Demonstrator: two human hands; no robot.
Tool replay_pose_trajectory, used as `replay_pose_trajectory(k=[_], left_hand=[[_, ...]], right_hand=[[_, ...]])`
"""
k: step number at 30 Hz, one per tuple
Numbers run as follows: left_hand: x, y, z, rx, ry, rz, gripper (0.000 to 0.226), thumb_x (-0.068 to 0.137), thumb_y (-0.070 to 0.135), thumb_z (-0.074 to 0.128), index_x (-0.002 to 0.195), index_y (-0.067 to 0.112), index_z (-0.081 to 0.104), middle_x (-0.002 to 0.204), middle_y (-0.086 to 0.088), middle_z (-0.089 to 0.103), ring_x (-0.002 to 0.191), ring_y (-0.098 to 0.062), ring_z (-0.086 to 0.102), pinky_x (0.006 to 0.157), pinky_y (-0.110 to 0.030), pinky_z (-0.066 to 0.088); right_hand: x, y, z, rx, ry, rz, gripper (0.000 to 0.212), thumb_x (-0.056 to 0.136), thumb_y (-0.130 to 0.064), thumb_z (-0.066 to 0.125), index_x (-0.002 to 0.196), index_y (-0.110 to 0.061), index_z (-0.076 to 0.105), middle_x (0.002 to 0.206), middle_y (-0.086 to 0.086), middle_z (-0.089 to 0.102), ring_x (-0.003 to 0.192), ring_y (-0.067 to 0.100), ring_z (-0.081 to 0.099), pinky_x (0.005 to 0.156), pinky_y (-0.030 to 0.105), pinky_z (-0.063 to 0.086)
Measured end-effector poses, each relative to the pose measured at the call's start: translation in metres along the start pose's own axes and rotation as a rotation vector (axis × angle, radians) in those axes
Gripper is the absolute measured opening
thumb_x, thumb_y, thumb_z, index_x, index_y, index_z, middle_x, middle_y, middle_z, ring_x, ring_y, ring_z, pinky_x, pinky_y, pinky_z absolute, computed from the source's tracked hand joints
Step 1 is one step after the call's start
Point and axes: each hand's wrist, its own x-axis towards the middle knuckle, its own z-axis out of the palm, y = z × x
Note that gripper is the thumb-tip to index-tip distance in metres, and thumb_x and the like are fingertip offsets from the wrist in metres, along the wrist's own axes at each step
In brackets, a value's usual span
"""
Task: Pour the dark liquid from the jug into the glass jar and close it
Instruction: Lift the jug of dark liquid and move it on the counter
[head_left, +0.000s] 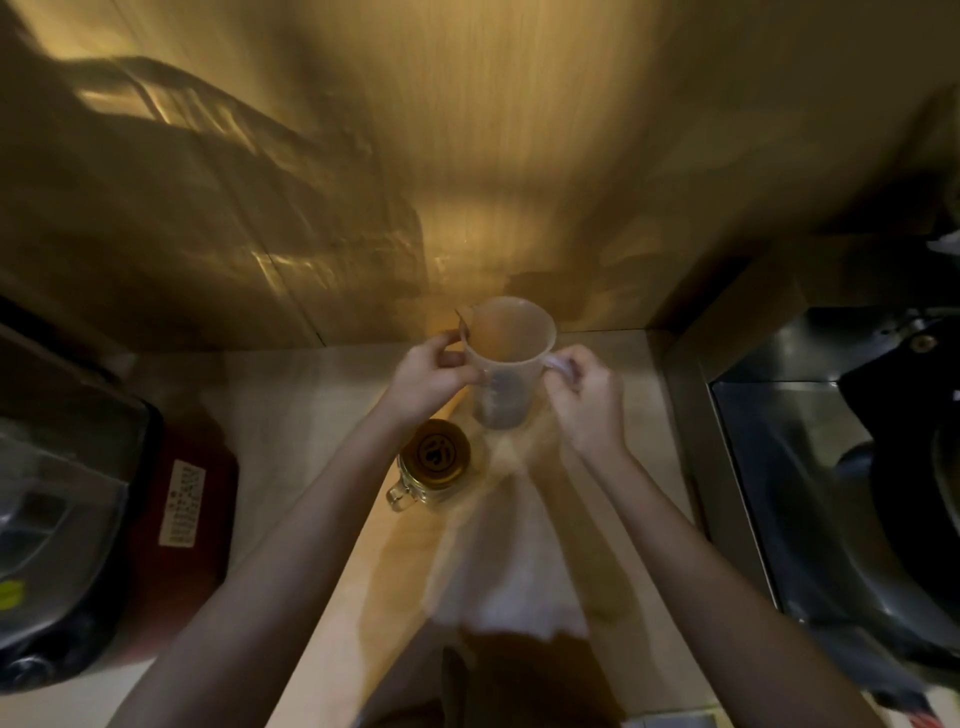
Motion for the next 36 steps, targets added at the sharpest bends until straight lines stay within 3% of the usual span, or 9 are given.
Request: replay_pose_trajectory(k=[4, 6, 8, 12, 14, 18, 24, 28, 36], left_hand=[[-0.028, 0.011, 0.021, -0.076, -0.014, 0.053, 0.054, 0.077, 0.006, 0.062, 0.128, 0.01, 0.042, 0.107, -0.012, 0.064, 0.089, -0.014, 0.059, 0.07, -0.011, 0.047], [-0.041, 0.007, 0.033, -0.115, -0.006, 0.055, 0.058, 0.076, 0.006, 0.064, 0.129, 0.01, 0.042, 0.109, -0.013, 0.064, 0.096, -0.019, 0.06, 0.082, -0.022, 0.049], [-0.053, -0.003, 0.044, -0.111, -0.001, 0.048, 0.063, 0.072, 0.008, 0.068, 0.129, 0.013, 0.042, 0.108, -0.011, 0.064, 0.099, -0.022, 0.061, 0.089, -0.035, 0.05], [-0.075, -0.033, 0.065, -0.1, -0.051, 0.047, 0.071, 0.065, 0.006, 0.074, 0.128, 0.013, 0.042, 0.095, -0.003, 0.058, 0.09, -0.019, 0.059, 0.082, -0.031, 0.052], [-0.086, -0.048, 0.075, -0.057, -0.063, 0.067, 0.072, 0.065, 0.008, 0.075, 0.127, 0.02, 0.041, 0.091, 0.008, 0.052, 0.083, -0.009, 0.055, 0.071, -0.017, 0.049], [-0.101, -0.074, 0.092, -0.074, -0.076, 0.067, 0.072, 0.06, 0.015, 0.077, 0.119, 0.034, 0.04, 0.104, 0.005, 0.055, 0.089, -0.014, 0.053, 0.076, -0.031, 0.05], [-0.111, -0.099, 0.104, -0.03, -0.034, 0.064, 0.068, 0.054, 0.026, 0.074, 0.113, 0.039, 0.043, 0.108, 0.01, 0.056, 0.09, -0.005, 0.054, 0.073, -0.02, 0.046], [-0.114, -0.108, 0.105, 0.017, -0.039, 0.084, 0.077, 0.054, 0.03, 0.074, 0.125, 0.027, 0.045, 0.113, 0.005, 0.058, 0.092, -0.009, 0.056, 0.077, -0.024, 0.047], [-0.117, -0.113, 0.104, 0.061, -0.067, 0.051, 0.081, 0.057, 0.029, 0.074, 0.131, 0.022, 0.042, 0.115, 0.004, 0.057, 0.101, -0.017, 0.054, 0.087, -0.037, 0.047]], right_hand=[[-0.019, -0.005, -0.021, 0.139, 0.167, 0.008, 0.011, 0.085, -0.001, 0.055, 0.075, -0.004, 0.058, 0.063, 0.007, 0.055, 0.06, 0.021, 0.052, 0.056, 0.033, 0.042], [-0.032, -0.003, -0.03, 0.196, 0.203, 0.021, 0.014, 0.086, 0.001, 0.053, 0.073, -0.003, 0.056, 0.063, 0.006, 0.053, 0.059, 0.017, 0.051, 0.055, 0.028, 0.042], [-0.048, 0.004, -0.036, 0.238, 0.225, 0.022, 0.019, 0.087, 0.003, 0.05, 0.072, -0.008, 0.054, 0.062, -0.001, 0.051, 0.056, 0.005, 0.048, 0.052, 0.013, 0.039], [-0.082, 0.024, -0.039, 0.227, 0.238, 0.045, 0.023, 0.087, 0.007, 0.048, 0.075, -0.012, 0.053, 0.065, -0.008, 0.052, 0.059, 0.0, 0.049, 0.055, 0.011, 0.039], [-0.099, 0.036, -0.038, 0.187, 0.22, 0.051, 0.024, 0.087, 0.008, 0.047, 0.077, -0.013, 0.052, 0.066, -0.012, 0.051, 0.06, -0.003, 0.049, 0.056, 0.009, 0.038], [-0.129, 0.056, -0.035, 0.12, 0.118, 0.099, 0.02, 0.09, 0.007, 0.048, 0.081, -0.011, 0.052, 0.066, -0.013, 0.049, 0.058, -0.003, 0.047, 0.054, 0.015, 0.037], [-0.151, 0.069, -0.034, 0.039, 0.006, 0.175, 0.019, 0.086, 0.009, 0.052, 0.079, -0.008, 0.05, 0.06, -0.005, 0.046, 0.057, 0.015, 0.045, 0.053, 0.024, 0.034], [-0.155, 0.068, -0.034, 0.004, -0.04, 0.189, 0.026, 0.084, 0.01, 0.053, 0.076, -0.014, 0.047, 0.059, -0.012, 0.044, 0.055, 0.011, 0.043, 0.049, 0.011, 0.034], [-0.156, 0.073, -0.037, 0.049, -0.131, 0.25, 0.013, 0.09, 0.004, 0.048, 0.081, -0.003, 0.054, 0.072, 0.008, 0.055, 0.068, 0.021, 0.051, 0.059, 0.027, 0.035]])
